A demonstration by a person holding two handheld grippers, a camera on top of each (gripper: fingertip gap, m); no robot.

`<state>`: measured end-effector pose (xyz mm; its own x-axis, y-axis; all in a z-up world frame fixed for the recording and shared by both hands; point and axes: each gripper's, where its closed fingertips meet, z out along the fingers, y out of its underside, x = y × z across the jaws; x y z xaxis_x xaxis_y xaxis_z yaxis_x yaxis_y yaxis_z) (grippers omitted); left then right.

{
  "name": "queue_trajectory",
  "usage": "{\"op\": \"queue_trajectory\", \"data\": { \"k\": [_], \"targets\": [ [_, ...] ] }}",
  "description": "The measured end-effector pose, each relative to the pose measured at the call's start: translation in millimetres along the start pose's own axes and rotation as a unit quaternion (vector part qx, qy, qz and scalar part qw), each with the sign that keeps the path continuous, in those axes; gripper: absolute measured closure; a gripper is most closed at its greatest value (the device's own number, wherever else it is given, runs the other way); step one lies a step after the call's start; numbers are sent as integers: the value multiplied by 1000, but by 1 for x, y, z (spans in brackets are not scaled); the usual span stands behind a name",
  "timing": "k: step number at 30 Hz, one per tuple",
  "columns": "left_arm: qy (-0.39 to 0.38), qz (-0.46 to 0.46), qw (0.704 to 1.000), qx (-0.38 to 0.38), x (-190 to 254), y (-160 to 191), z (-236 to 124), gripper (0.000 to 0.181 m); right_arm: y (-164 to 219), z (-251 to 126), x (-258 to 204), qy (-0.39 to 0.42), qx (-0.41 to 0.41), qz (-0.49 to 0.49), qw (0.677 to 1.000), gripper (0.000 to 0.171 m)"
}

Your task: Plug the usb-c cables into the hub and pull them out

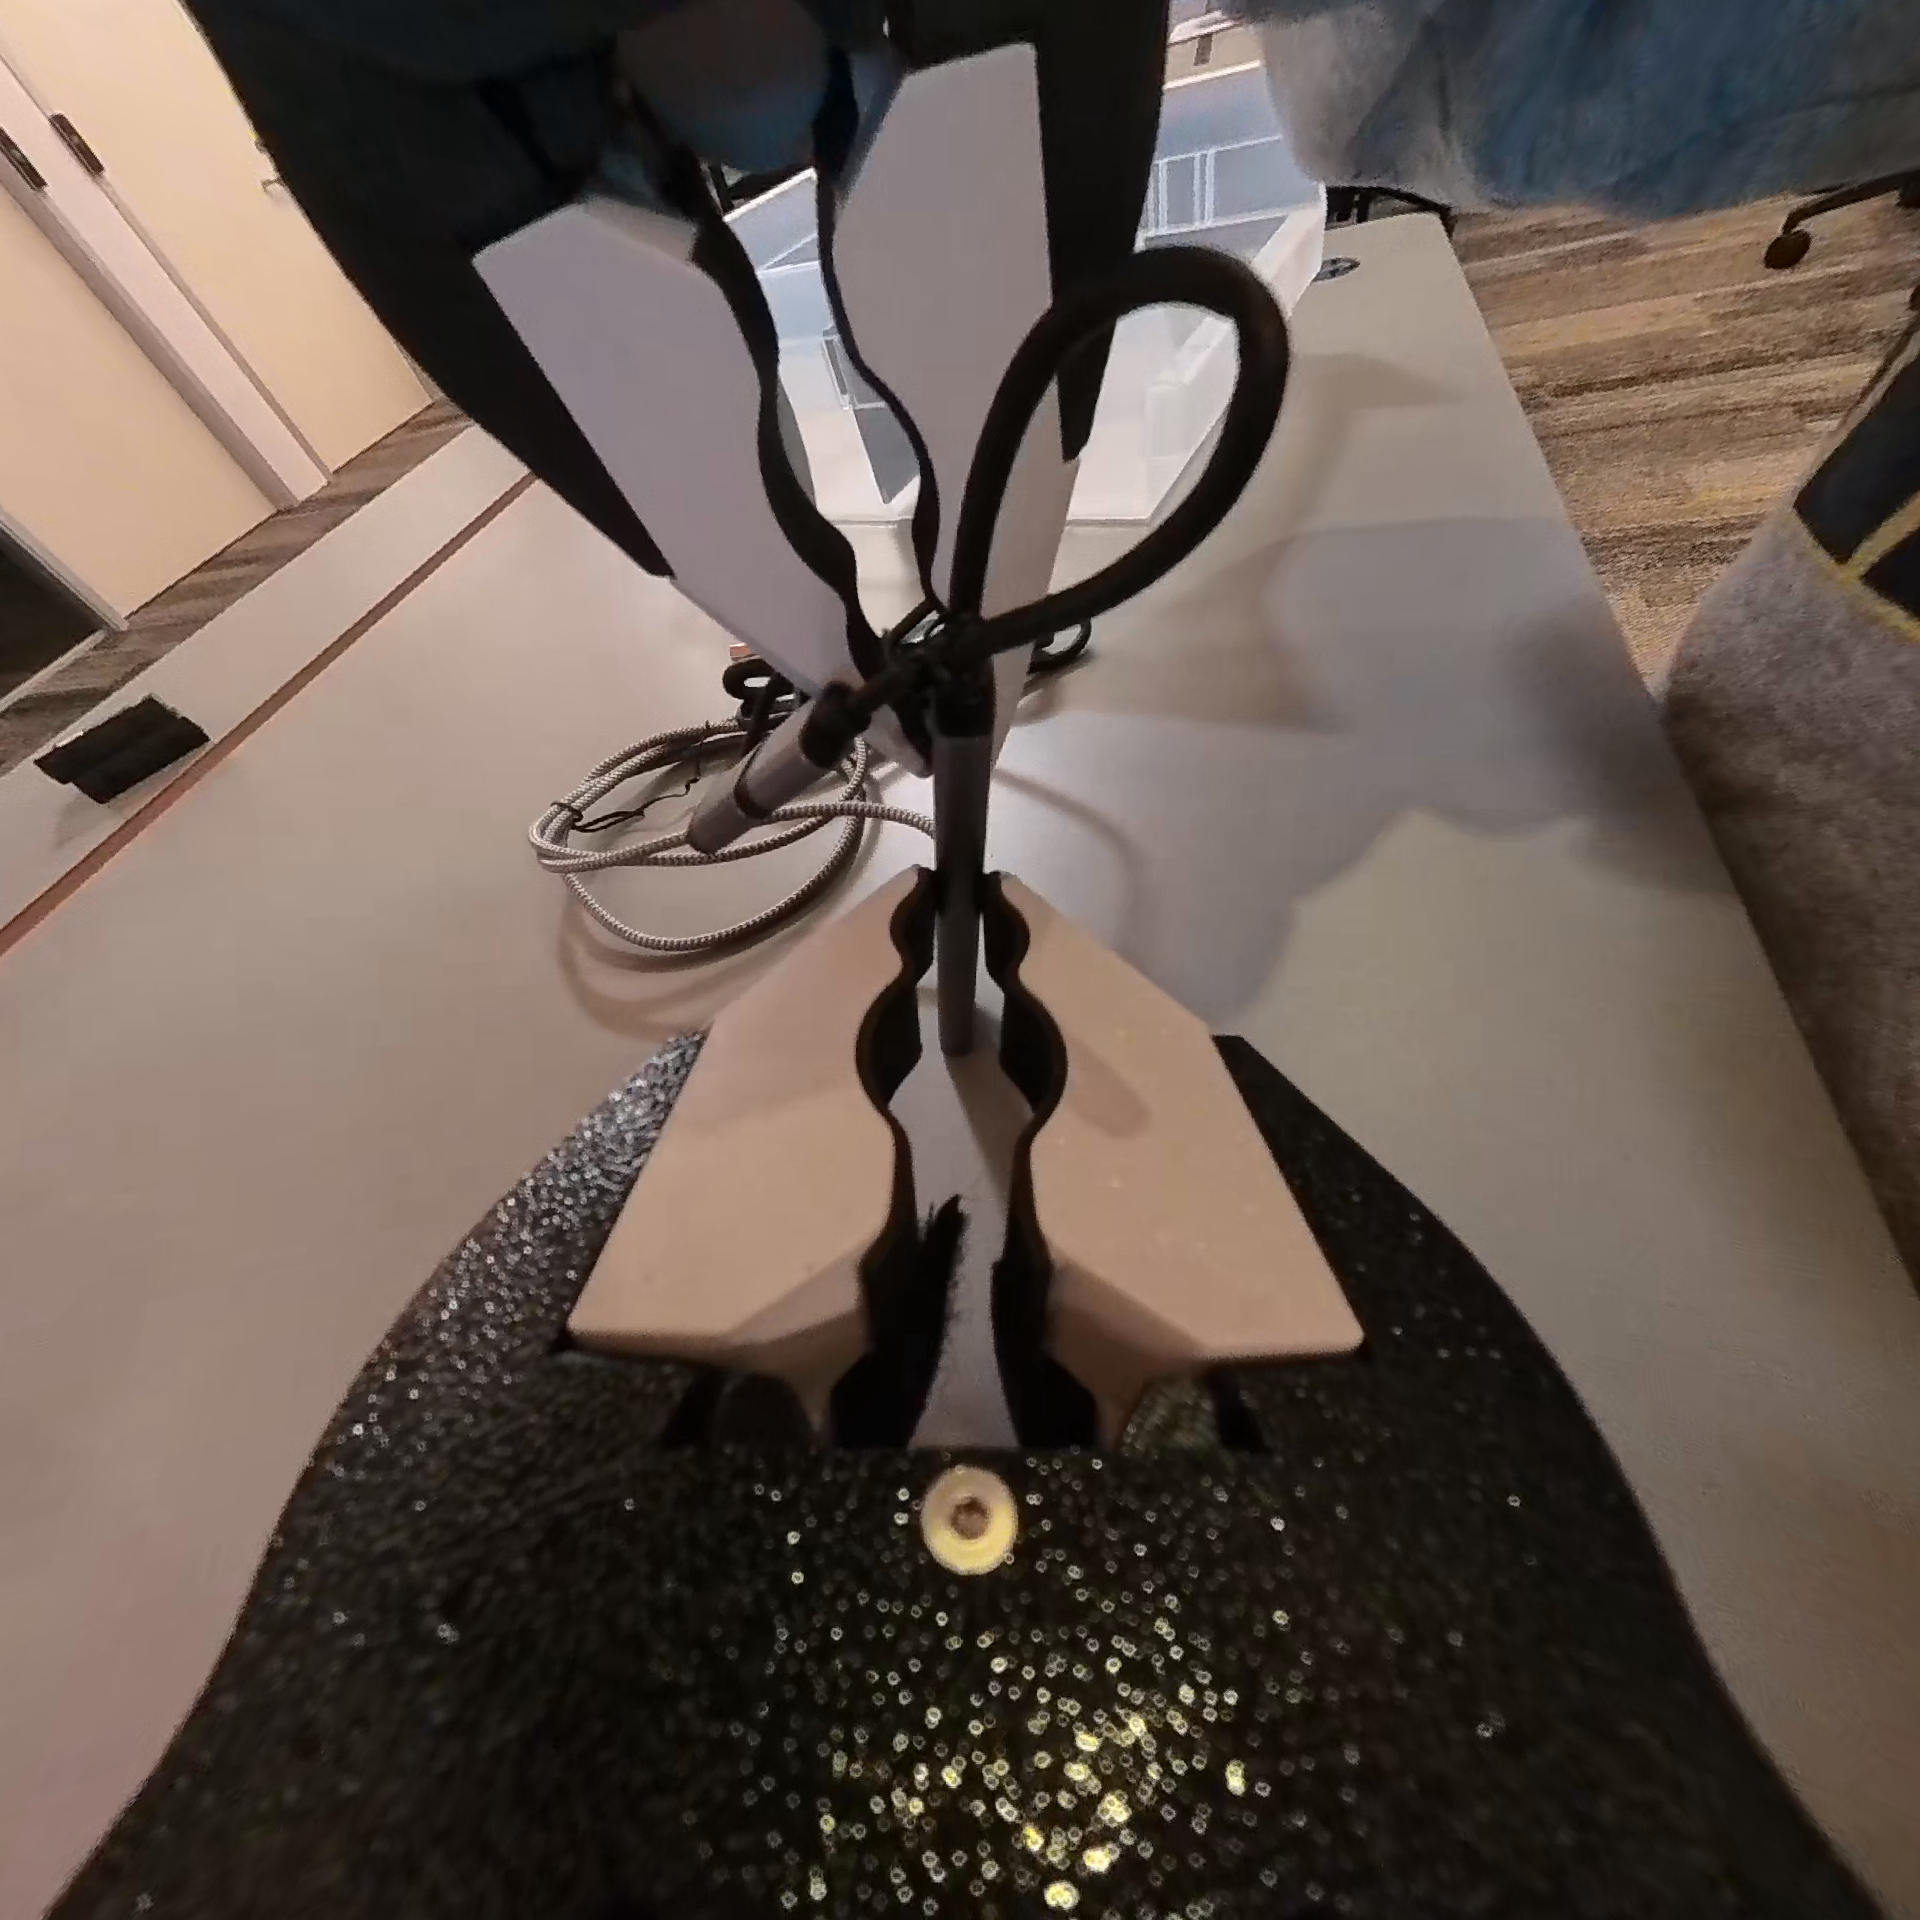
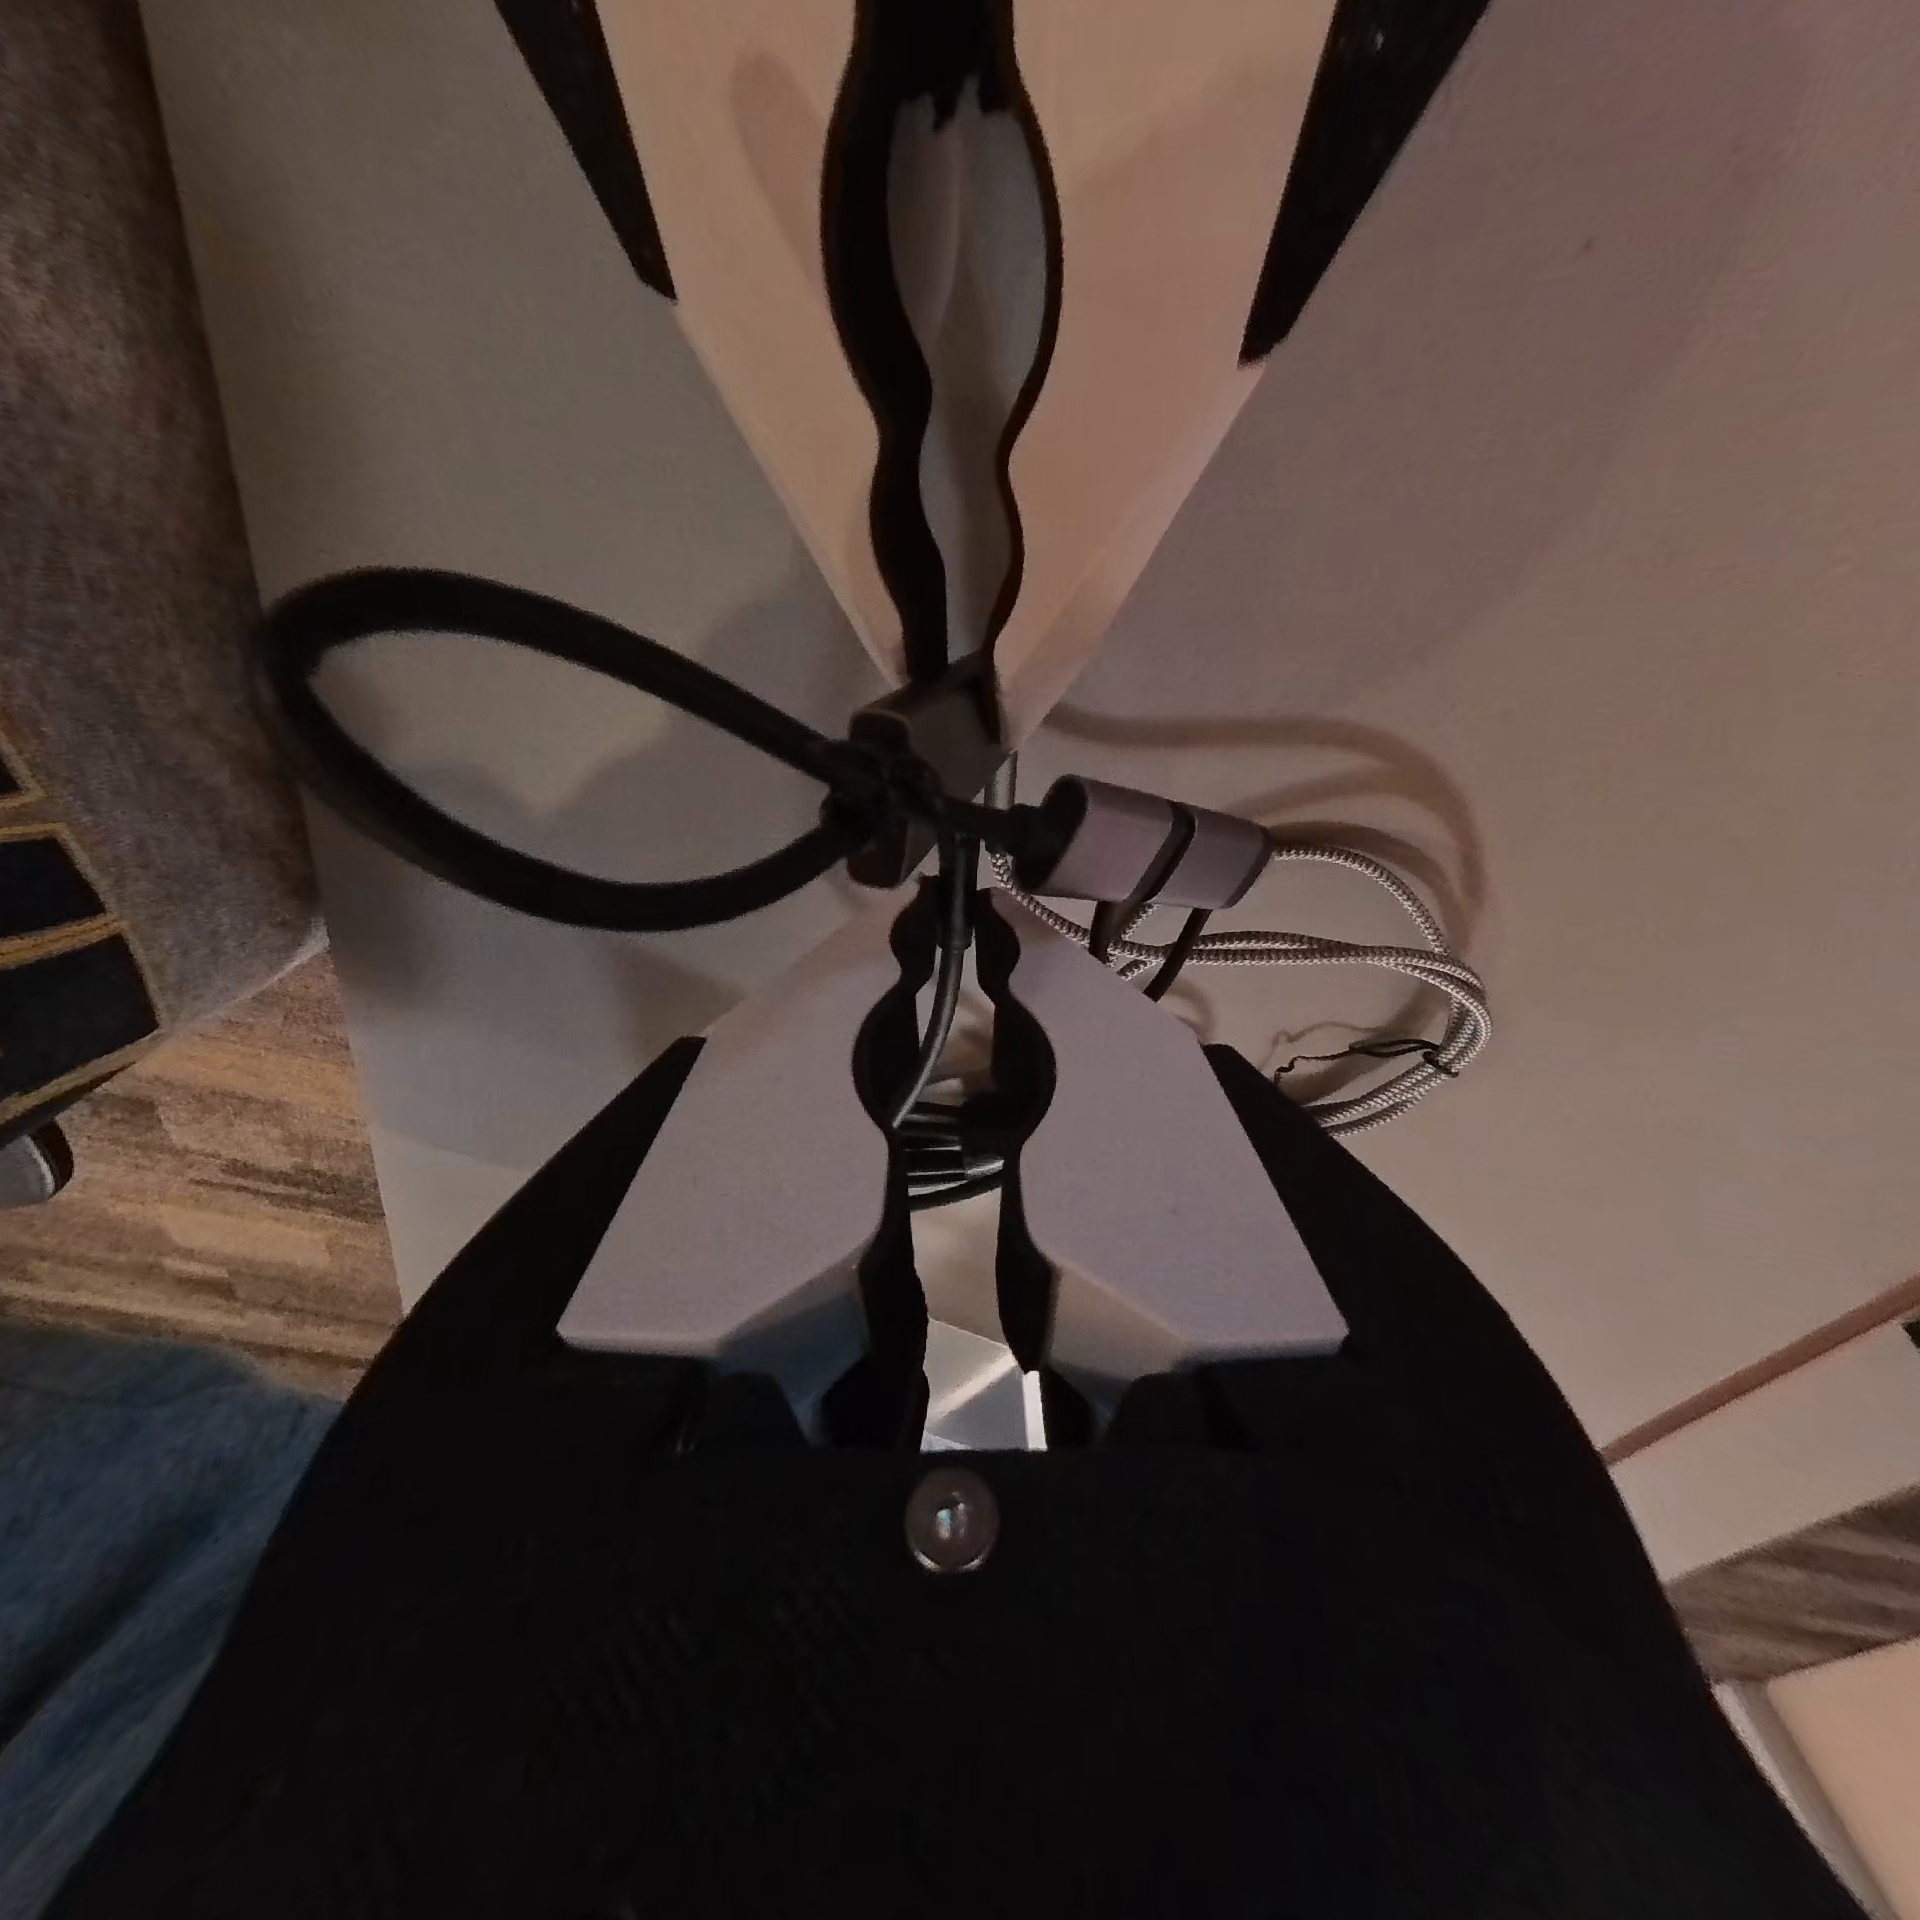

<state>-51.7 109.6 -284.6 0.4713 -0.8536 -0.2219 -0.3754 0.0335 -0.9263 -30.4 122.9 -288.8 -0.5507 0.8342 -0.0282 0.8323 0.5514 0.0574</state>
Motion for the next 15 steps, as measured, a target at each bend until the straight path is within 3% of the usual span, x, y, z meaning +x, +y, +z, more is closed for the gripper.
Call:
{"op": "queue_trajectory", "data": {
  "k": [6,15],
  "targets": [
    [-2,-1,1000,0,0,0,0,175,-2,0,0,-6,8,1,1000,166],
    [-3,-9,1000,-6,-1,0,-1,175,-6,-3,-1,4,94,-5,996,166]
  ]
}}
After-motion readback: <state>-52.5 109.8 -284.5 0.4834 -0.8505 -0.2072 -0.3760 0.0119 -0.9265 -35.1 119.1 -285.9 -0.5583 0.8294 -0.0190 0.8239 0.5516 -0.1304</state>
